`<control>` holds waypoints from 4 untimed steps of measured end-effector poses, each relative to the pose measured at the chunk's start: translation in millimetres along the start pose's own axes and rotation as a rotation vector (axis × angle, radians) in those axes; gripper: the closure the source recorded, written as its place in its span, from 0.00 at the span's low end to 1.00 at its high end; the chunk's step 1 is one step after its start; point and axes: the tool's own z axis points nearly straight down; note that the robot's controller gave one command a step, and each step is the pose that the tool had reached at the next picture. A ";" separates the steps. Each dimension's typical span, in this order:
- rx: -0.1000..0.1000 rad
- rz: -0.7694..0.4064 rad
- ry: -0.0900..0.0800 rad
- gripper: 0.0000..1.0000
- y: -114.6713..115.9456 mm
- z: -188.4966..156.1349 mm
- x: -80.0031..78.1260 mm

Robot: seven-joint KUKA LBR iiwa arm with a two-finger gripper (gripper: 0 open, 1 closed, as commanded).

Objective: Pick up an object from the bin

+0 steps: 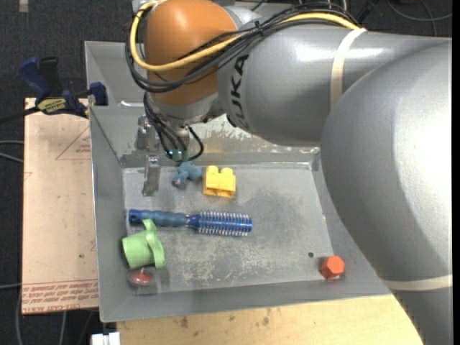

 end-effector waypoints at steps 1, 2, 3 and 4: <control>0.001 0.131 0.001 0.00 -7.4 142.0 62.2; 0.001 0.135 -0.012 0.00 -72.0 105.0 40.9; 0.003 0.158 -0.005 0.00 -145.1 103.2 61.1; -0.001 0.231 -0.004 0.00 -139.2 138.7 63.2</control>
Offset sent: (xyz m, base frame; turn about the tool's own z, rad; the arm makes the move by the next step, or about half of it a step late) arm -0.0603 -0.0076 -0.1366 0.1330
